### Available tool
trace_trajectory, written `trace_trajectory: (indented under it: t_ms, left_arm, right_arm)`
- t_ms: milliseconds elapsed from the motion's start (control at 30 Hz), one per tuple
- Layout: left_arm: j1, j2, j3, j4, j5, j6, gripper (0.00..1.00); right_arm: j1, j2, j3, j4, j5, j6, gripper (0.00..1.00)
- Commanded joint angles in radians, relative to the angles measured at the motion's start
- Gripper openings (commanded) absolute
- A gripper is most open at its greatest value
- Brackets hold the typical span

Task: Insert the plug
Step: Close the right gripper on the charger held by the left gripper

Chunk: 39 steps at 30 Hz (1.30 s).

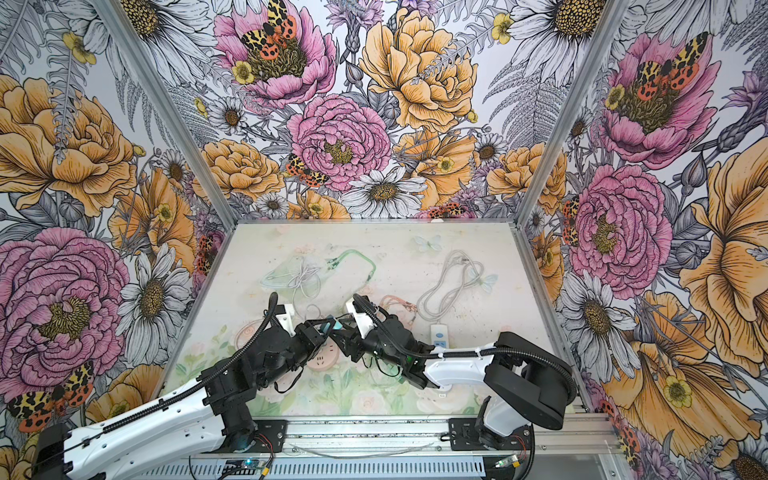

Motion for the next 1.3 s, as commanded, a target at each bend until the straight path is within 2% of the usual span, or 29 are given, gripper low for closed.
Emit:
trace_trajectory:
  t_ms: [0, 433, 500, 667, 767, 1000, 1267]
  left_arm:
    - [0.008, -0.018, -0.017, 0.051, -0.027, -0.011, 0.36]
    - [0.008, 0.000, -0.048, 0.129, -0.029, -0.030, 0.36]
    - [0.008, 0.013, -0.044, 0.147, -0.028, -0.028, 0.36]
    - [0.008, 0.035, -0.025, 0.138, -0.014, -0.015, 0.37]
    - [0.008, 0.033, -0.014, 0.109, -0.016, -0.006, 0.47]
    - [0.012, -0.028, 0.025, -0.034, -0.060, 0.029, 0.51]
    - [0.043, -0.206, 0.071, -0.282, -0.131, 0.054, 0.51]
  right_arm:
    - [-0.009, 0.016, 0.021, 0.005, -0.001, 0.013, 0.49]
    - [-0.014, 0.041, 0.023, 0.023, -0.020, 0.031, 0.41]
    - [-0.014, 0.048, 0.024, 0.031, -0.017, 0.038, 0.35]
    - [-0.018, 0.046, 0.028, 0.010, 0.005, 0.034, 0.12]
    - [-0.021, 0.033, 0.036, -0.033, 0.013, 0.022, 0.00]
    - [-0.032, -0.022, 0.068, -0.185, 0.017, -0.078, 0.00]
    - [-0.058, -0.109, 0.133, -0.404, -0.059, -0.281, 0.00]
